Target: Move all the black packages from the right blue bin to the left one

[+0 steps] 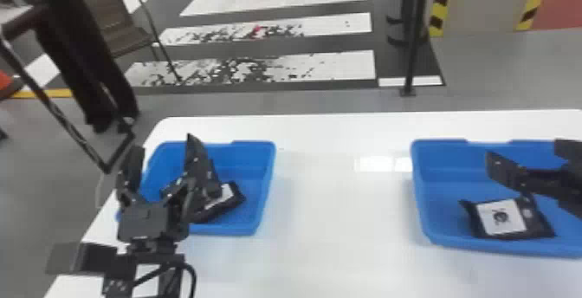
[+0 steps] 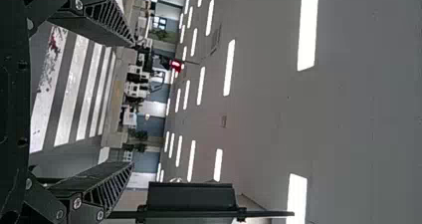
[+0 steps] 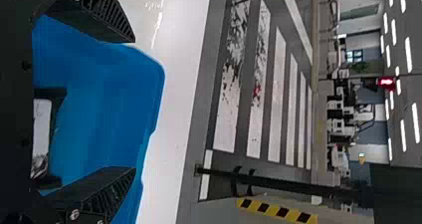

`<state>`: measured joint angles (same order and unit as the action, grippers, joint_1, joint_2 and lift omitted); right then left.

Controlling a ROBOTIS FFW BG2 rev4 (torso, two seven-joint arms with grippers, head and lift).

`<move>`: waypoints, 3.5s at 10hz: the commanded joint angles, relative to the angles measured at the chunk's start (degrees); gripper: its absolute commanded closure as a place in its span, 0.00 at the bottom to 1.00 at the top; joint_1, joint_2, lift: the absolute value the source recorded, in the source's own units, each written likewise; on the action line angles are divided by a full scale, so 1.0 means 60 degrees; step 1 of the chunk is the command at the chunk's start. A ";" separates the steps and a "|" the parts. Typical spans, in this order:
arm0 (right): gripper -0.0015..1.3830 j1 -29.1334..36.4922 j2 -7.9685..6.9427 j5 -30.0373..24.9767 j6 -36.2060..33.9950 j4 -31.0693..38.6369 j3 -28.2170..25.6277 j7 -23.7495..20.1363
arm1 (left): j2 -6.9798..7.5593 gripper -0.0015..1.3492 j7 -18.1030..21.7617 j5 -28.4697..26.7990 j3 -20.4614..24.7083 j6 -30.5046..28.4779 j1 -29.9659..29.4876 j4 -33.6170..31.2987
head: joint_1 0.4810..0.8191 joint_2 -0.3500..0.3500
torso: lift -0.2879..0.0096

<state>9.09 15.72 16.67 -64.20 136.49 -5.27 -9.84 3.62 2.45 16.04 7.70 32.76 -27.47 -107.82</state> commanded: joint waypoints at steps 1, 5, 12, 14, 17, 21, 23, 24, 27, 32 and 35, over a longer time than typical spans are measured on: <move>0.08 0.0101 -0.0013 -0.0284 -0.0080 -0.0612 -0.0397 -0.0059 | -0.0046 0.14 0.0061 0.0183 -0.0427 -0.0116 -0.0272 -0.0064 | 0.63 0.71 | 0.45; 0.09 -0.0180 -0.0072 -0.0893 0.0459 -0.2651 -0.0435 -0.0659 | 0.0013 0.14 0.0354 0.0183 -0.0751 -0.0678 -0.0249 -0.0064 | 0.63 0.52 | 0.45; 0.09 -0.0625 -0.0072 -0.1236 0.1092 -0.4244 -0.0435 -0.1348 | 0.0130 0.14 0.0574 0.0183 -0.0808 -0.1123 -0.0272 -0.0064 | 0.63 0.45 | 0.45; 0.09 -0.0719 -0.0072 -0.1141 0.1139 -0.4455 -0.0206 -0.1421 | 0.0145 0.14 0.0603 0.0183 -0.0827 -0.1194 -0.0272 -0.0064 | 0.63 0.45 | 0.45; 0.09 -0.0766 -0.0042 -0.0893 0.1115 -0.4479 0.0327 -0.1450 | 0.0145 0.14 0.0618 0.0183 -0.0827 -0.1241 -0.0249 -0.0064 | 0.63 0.50 | 0.45; 0.81 -0.0930 -0.0013 -0.0836 0.0459 -0.4455 0.0422 -0.1304 | 0.0145 0.14 0.0633 0.0183 -0.0770 -0.1264 -0.0272 -0.0064 | 0.63 0.53 | 0.45; 0.84 -0.0860 -0.0028 -0.0588 0.0389 -0.4244 0.0346 -0.1099 | 0.0145 0.14 0.0647 0.0240 -0.0770 -0.1217 -0.0295 -0.0064 | 0.63 0.53 | 0.45; 0.84 -0.0742 -0.0072 -0.0417 0.0600 -0.4127 0.0136 -0.1055 | 0.0145 0.14 0.0647 0.0297 -0.0827 -0.1123 -0.0295 -0.0064 | 0.63 0.54 | 0.45; 0.84 -0.0649 -0.0203 0.1621 0.2287 -0.4291 -0.0397 -0.1040 | 0.0188 0.14 0.0530 0.0506 -0.1170 -0.0748 -0.0225 -0.0158 | 0.63 0.52 | 0.45; 0.84 -0.1352 -0.0145 0.5753 0.3647 -0.4760 0.1488 -0.1963 | 0.0862 0.14 0.0603 0.2963 -0.3912 -0.2037 0.0220 -0.0932 | 0.63 0.62 | 0.45; 0.84 -0.1633 -0.0057 0.6515 0.3694 -0.5041 0.2441 -0.2080 | 0.1038 0.15 0.0706 0.3115 -0.4445 -0.2670 0.0431 -0.0932 | 0.63 0.63 | 0.45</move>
<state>-0.36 15.29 55.06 -42.10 106.63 8.42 -22.28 9.67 6.69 34.68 -18.33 17.35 -25.15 -113.41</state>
